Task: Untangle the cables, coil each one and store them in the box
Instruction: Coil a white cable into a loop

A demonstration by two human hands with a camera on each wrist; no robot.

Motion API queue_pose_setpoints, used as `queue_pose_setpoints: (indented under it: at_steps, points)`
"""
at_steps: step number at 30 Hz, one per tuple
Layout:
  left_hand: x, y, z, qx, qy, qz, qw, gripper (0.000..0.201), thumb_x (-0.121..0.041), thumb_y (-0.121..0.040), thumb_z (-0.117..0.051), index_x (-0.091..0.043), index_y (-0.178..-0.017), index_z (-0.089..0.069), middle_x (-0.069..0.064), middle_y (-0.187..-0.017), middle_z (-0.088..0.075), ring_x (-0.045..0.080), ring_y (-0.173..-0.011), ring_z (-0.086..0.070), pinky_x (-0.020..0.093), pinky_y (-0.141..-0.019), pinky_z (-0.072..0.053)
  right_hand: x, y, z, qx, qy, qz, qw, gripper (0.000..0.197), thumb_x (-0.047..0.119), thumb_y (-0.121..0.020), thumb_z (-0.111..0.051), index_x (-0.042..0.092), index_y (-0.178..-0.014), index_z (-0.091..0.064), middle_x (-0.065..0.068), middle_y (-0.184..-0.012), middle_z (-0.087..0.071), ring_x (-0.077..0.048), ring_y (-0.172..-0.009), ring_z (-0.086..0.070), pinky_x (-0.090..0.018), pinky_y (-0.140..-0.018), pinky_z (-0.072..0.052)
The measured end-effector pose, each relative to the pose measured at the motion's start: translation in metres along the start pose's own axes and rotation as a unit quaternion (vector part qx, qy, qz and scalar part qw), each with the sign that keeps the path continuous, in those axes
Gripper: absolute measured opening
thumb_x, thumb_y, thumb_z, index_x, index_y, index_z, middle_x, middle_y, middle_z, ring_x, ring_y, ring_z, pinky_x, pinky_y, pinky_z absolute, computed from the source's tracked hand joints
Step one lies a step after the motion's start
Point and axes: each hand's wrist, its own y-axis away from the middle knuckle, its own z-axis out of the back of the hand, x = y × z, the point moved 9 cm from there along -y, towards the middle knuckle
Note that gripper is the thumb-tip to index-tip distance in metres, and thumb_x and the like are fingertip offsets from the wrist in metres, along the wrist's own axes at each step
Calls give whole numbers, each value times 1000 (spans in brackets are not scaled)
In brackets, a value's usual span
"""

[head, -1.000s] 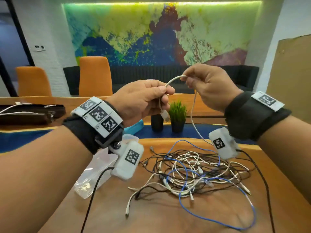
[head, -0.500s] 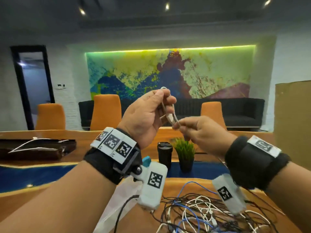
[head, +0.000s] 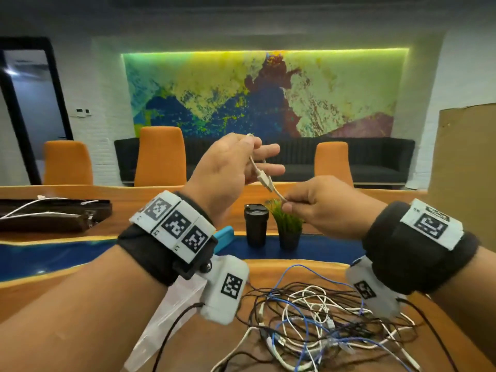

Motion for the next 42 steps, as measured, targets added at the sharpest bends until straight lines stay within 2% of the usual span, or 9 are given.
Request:
queue_pose_setpoints:
  at_steps: [9, 12, 16, 20, 28, 31, 34, 37, 42]
  points:
    - [14, 17, -3, 128, -357, -85, 921, 26, -28, -105, -42, -7, -105, -58, 6, -96, -70, 7, -83, -65, 30, -71, -50, 30, 5, 15, -52, -26, 67, 996, 23, 34, -92, -61, 24, -72, -66, 1, -60, -57, -13, -56, -52, -31, -53, -42]
    - [16, 26, -8, 165, -320, -87, 929, 20, -19, -105, -44, -10, -100, -61, -1, -79, -63, -1, -67, -57, 12, -63, -43, 32, 8, 23, -69, -67, 70, 993, 16, 27, -90, -66, 24, -75, -71, 1, -62, -62, -14, -58, -56, -31, -53, -45]
    - [20, 33, -10, 189, -246, -62, 949, 28, -20, -106, -43, -15, -88, -64, -2, -77, -69, 5, -63, -54, 16, -60, -44, 38, 9, 44, -130, -23, 86, 988, 11, 30, -88, -69, 23, -80, -71, 8, -65, -62, -5, -63, -56, -20, -55, -44]
    - [26, 41, -6, 155, 23, 76, 985, 28, -30, -100, -43, -9, -87, -57, 2, -69, -62, 6, -51, -44, 16, -51, -33, 23, 7, 70, -213, -65, 86, 971, 9, 24, -90, -67, 20, -86, -73, 12, -70, -61, -2, -69, -56, -17, -61, -44]
    - [22, 43, 8, 45, 307, 155, 938, 32, -41, -100, -44, -21, -80, -57, -5, -66, -53, 3, -50, -41, 25, -63, -38, -3, 6, 28, -212, -201, -7, 956, 20, 25, -98, -53, 23, -85, -68, -7, -67, -59, -19, -62, -52, -31, -59, -44]
    - [20, 40, 14, 54, 325, 135, 934, 29, -39, -101, -43, -19, -92, -62, -5, -82, -66, 3, -56, -48, 24, -62, -39, 3, 5, 10, -146, -202, -24, 968, 21, 20, -99, -53, 24, -87, -70, -4, -68, -59, -5, -60, -49, -24, -60, -44]
    - [16, 37, 17, 50, 255, 103, 960, 26, -30, -103, -40, -15, -102, -61, 4, -114, -74, 7, -66, -57, 24, -59, -41, 26, 7, -24, -5, -177, -8, 984, 20, 18, -101, -49, 25, -102, -68, 3, -76, -62, 3, -65, -54, -15, -65, -46]
    - [10, 32, 21, 47, -31, 9, 998, 23, -21, -105, -40, -15, -107, -62, 2, -120, -72, 15, -85, -67, 28, -70, -49, 49, 20, -41, 89, -119, 28, 989, 17, 27, -100, -52, 28, -110, -65, 5, -86, -65, -6, -78, -61, -25, -73, -52]
    - [32, 38, 2, 155, -282, -57, 945, 18, -16, -104, -45, -6, -103, -61, -8, -102, -67, -2, -89, -63, 14, -81, -47, 46, 19, -3, -20, -42, 93, 995, 22, 34, -95, -59, 19, -81, -66, 3, -67, -57, -12, -65, -53, -33, -62, -46]
